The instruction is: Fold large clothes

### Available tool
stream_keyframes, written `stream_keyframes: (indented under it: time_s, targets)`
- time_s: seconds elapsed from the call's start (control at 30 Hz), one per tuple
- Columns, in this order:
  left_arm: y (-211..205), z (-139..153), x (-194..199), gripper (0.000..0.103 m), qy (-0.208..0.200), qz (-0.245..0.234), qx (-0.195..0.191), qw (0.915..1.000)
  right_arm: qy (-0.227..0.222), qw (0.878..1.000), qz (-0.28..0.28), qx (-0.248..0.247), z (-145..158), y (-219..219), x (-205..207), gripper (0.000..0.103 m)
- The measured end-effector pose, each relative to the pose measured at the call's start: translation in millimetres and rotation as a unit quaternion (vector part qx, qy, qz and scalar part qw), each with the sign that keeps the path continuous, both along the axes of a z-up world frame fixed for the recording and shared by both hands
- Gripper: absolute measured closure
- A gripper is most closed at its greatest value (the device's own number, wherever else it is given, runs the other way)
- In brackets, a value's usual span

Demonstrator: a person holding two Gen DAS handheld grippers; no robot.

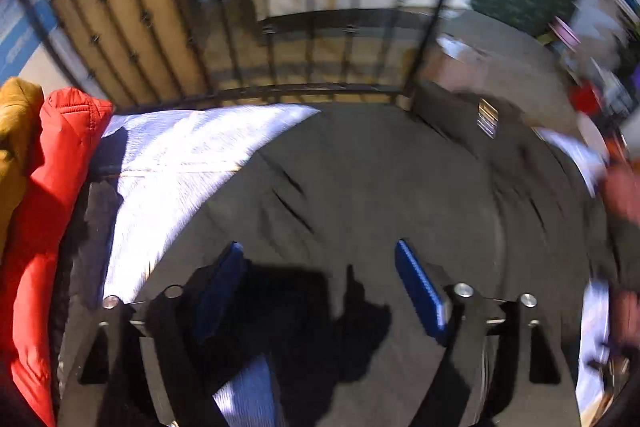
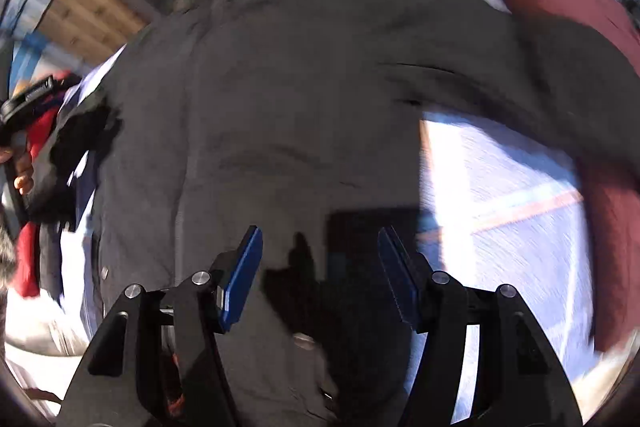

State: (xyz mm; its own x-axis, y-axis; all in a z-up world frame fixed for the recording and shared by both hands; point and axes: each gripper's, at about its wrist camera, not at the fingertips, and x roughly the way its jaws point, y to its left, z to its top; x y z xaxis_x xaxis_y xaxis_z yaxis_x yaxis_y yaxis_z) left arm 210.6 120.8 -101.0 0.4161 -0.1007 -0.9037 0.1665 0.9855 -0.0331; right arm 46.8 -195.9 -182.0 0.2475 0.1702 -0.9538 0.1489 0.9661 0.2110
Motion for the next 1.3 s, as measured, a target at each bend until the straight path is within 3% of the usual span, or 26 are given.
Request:
stream_keyframes:
  time_s: [0.13,0.27,0.33,0.4,0.47,0.63,0.73,0.87,0.97,1.03,1.13,1.27,1.3]
  targets:
    - [-24,-22,-71,0.022,0.038,-0.058,0.026,0.9972,0.009,0.996,0.086,-0.021,-21,49,19,0.042]
    - [-34,-58,-124,0.022,0.096,-0.049,0.054,0.9927,0.016,0.99,0.125,-0.061,-47,63,36,0.042]
    - [-35,-76,-133,0.019,0.121,-0.037,0.053,0.9906,0.033,0.989,0.108,-0.099,-66,43,48,0.04]
    - [-37,-93,-128,0.015,0.144,-0.023,0.064,0.9872,0.051,0.993,0.081,-0.066,-82,18,58,0.042]
    - [-42,-101,-120,0.013,0.147,-0.018,0.071,0.9865,0.066,0.994,0.068,-0.055,-90,7,67,0.046]
    - [-62,-108,-91,0.011,0.142,-0.024,0.112,0.9833,0.08,0.992,0.046,-0.091,-89,15,80,0.044]
    - [-67,-96,-86,0.011,0.129,-0.024,0.113,0.9849,0.075,0.994,0.026,-0.075,-81,8,73,0.042]
    - [-63,-62,-103,0.011,0.104,-0.02,0.075,0.9916,0.022,0.998,-0.049,-0.019,-46,-28,33,0.026]
    - [-57,-50,-126,0.011,0.098,-0.008,0.07,0.9927,0.007,0.994,-0.108,0.018,-33,-67,-5,0.025]
    - [-65,-47,-139,0.011,0.1,-0.005,0.07,0.9925,0.009,0.988,-0.151,0.029,-33,-97,-31,0.025]
    - [-74,-49,-168,0.011,0.106,-0.015,0.079,0.9911,-0.002,0.97,-0.238,0.055,-26,-144,-75,0.025]
    - [-86,-47,-183,0.011,0.109,-0.035,0.081,0.9901,-0.059,0.923,-0.37,0.094,-4,-233,-121,0.025]
    - [-90,-45,-184,0.011,0.107,-0.039,0.081,0.9902,-0.078,0.905,-0.403,0.109,2,-255,-130,0.025]
